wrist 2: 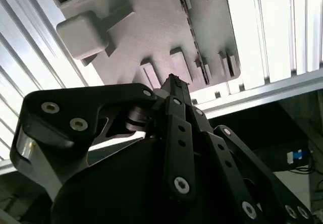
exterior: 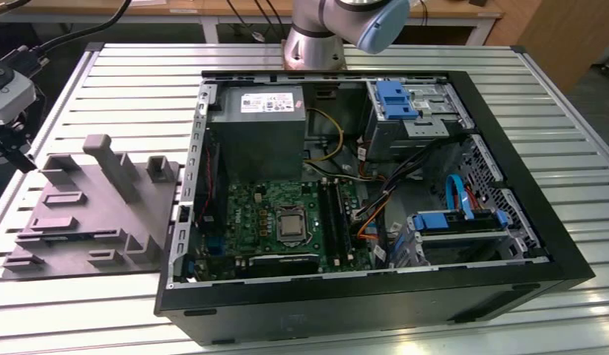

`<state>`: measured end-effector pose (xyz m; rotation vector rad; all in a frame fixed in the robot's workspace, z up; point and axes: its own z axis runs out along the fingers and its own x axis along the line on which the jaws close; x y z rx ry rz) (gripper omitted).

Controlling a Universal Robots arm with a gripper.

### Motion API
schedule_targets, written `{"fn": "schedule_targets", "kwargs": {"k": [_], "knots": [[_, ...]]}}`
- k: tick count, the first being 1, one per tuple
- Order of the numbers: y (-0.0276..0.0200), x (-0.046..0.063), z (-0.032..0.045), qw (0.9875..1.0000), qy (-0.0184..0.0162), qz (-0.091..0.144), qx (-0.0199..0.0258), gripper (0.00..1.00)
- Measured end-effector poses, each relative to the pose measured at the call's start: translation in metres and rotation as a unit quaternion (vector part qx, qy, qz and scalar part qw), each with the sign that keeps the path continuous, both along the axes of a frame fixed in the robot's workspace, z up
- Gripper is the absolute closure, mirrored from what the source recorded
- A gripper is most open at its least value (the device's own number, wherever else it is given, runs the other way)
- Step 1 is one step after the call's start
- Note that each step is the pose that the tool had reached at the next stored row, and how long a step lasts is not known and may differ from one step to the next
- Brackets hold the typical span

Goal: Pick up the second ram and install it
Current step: 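Pick up the second ram and move it above second insertion slot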

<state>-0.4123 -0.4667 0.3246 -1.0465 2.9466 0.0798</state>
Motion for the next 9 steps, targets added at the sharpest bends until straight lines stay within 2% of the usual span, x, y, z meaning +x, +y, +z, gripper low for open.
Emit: {"fn": "schedule_targets", "kwargs": {"k": [3, 5, 9], "knots": [[0.0, 0.0, -0.0002, 0.9996, 0.0, 0.027, 0.0, 0.9], [0.0, 0.0, -0.0003, 0.999, 0.0, 0.045, 0.0, 0.9], [0.0, 0.0, -0.0008, 0.9967, 0.0, 0.081, 0.0003, 0.9]]}}
